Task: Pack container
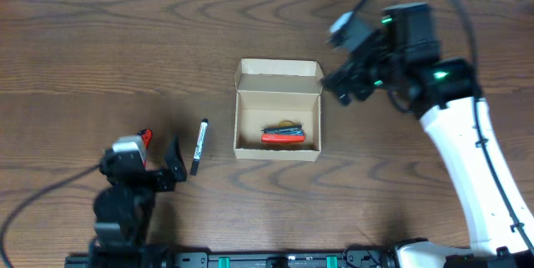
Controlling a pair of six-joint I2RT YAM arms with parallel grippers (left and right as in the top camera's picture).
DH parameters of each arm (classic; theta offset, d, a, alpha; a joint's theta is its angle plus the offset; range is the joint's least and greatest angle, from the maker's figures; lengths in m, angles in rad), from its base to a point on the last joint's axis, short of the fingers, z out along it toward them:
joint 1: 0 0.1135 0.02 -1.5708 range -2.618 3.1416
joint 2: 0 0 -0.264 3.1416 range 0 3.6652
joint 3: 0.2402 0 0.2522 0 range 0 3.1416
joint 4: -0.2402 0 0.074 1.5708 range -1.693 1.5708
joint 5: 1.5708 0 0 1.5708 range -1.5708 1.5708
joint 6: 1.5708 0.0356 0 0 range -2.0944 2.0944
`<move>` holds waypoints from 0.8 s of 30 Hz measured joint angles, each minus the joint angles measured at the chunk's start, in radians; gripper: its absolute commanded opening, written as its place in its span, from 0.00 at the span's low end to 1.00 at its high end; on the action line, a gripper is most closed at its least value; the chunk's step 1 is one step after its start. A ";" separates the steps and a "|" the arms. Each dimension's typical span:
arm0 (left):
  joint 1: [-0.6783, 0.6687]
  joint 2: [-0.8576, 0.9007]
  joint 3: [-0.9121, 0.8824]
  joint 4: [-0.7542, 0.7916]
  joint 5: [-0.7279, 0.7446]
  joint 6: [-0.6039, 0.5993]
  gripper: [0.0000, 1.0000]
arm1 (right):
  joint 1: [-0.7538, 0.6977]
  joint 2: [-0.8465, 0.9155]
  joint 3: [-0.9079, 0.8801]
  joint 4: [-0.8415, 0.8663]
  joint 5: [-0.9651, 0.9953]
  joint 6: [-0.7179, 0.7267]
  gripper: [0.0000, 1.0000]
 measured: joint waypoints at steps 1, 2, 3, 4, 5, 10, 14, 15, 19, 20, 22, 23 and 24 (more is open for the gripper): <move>0.000 0.067 0.066 -0.033 0.010 -0.010 0.95 | -0.037 0.000 0.000 0.000 0.001 0.029 0.99; 0.000 0.129 0.122 -0.057 0.017 -0.018 0.95 | -0.074 0.001 0.000 0.000 0.003 0.055 0.99; 0.000 0.212 0.201 -0.116 0.023 -0.025 0.95 | -0.109 0.002 0.000 0.000 0.004 0.076 0.99; 0.000 0.301 0.281 -0.169 0.034 -0.029 0.95 | -0.137 0.002 0.001 -0.001 0.005 0.091 0.99; 0.000 0.383 0.350 -0.223 0.040 -0.032 0.95 | -0.166 0.002 0.001 0.000 0.005 0.106 0.99; 0.000 0.866 0.798 -0.598 0.059 -0.038 0.95 | -0.283 0.002 0.002 -0.005 0.003 0.139 0.99; 0.000 1.139 1.049 -0.792 0.068 0.004 0.95 | -0.390 0.003 0.002 -0.006 0.005 0.150 0.99; 0.000 1.193 1.095 -0.824 0.073 0.011 0.95 | -0.410 0.005 0.002 -0.009 0.005 0.152 0.99; 0.000 1.352 1.164 -0.863 0.082 0.044 0.99 | -0.473 0.026 0.002 -0.040 0.009 0.157 0.99; 0.000 1.372 1.165 -0.870 0.085 0.047 1.00 | -0.480 0.036 0.002 -0.045 0.010 0.158 0.99; -0.004 1.422 1.165 -0.893 0.089 0.058 1.00 | -0.488 0.057 -0.006 -0.045 0.012 0.163 0.99; -0.007 1.440 1.165 -0.901 0.088 0.063 0.95 | -0.490 0.069 -0.016 -0.040 0.012 0.166 0.99; -0.013 1.458 1.164 -0.904 0.085 0.066 0.94 | -0.492 0.079 -0.030 -0.032 0.012 0.169 0.99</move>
